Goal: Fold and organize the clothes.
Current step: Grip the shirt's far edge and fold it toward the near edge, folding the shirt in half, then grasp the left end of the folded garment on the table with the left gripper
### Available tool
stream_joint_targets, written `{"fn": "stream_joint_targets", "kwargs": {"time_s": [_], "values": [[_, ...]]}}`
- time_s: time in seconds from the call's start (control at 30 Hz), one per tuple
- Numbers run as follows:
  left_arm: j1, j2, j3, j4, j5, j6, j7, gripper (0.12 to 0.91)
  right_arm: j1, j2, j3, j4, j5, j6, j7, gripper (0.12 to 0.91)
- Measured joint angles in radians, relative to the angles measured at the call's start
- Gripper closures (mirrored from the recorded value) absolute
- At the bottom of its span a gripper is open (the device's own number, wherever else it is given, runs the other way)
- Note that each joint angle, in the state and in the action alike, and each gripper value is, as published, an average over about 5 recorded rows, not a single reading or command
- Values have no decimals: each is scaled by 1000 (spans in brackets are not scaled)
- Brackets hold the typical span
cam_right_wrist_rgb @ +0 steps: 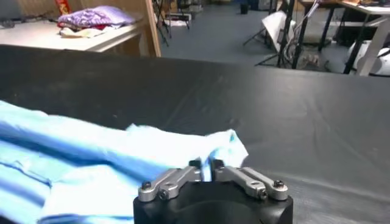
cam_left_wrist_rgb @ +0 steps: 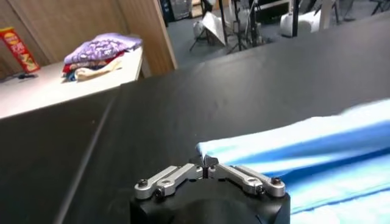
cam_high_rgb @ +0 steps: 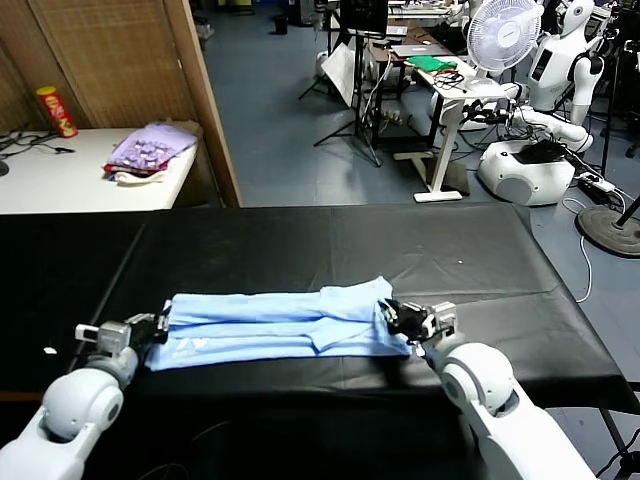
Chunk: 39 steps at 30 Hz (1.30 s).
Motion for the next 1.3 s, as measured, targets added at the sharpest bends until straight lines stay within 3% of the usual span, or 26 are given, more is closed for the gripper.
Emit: {"fn": "stream_joint_targets", "kwargs": {"time_s": [0.13, 0.27, 0.47, 0.53, 0.63, 0.73, 0.93, 1.1, 1.2, 1.3], "values": [[-22, -19, 2, 5, -22, -2, -6, 395, 37, 30, -10, -55, -48, 22, 8, 244], [-72, -46, 22, 46, -79, -2, -15, 251, 78, 64, -33, -133, -59, 26, 6, 229], [-133, -90, 48, 120, -140, 2, -18, 232, 130, 110, -57, -239, -59, 25, 6, 232], [-143, -99, 50, 141, -157, 3, -17, 232, 139, 125, -60, -265, -59, 26, 7, 264], [-151, -106, 49, 163, -177, 5, -17, 232, 143, 148, -62, -294, -65, 37, 10, 392], [-158, -109, 48, 177, -196, 0, -19, 272, 138, 168, -63, -310, -85, 61, 21, 560], [-162, -127, 49, 188, -186, -46, -52, 570, 121, 203, -73, -340, -169, 155, 75, 857], [-176, -165, 66, 211, -43, -123, -71, 844, 123, 225, -79, -364, -223, 226, 91, 887], [-189, -188, 72, 226, 28, -142, -75, 902, 123, 228, -78, -365, -223, 248, 71, 888], [-198, -201, 72, 229, 54, -144, -76, 900, 112, 221, -74, -350, -220, 252, 53, 821]]}}
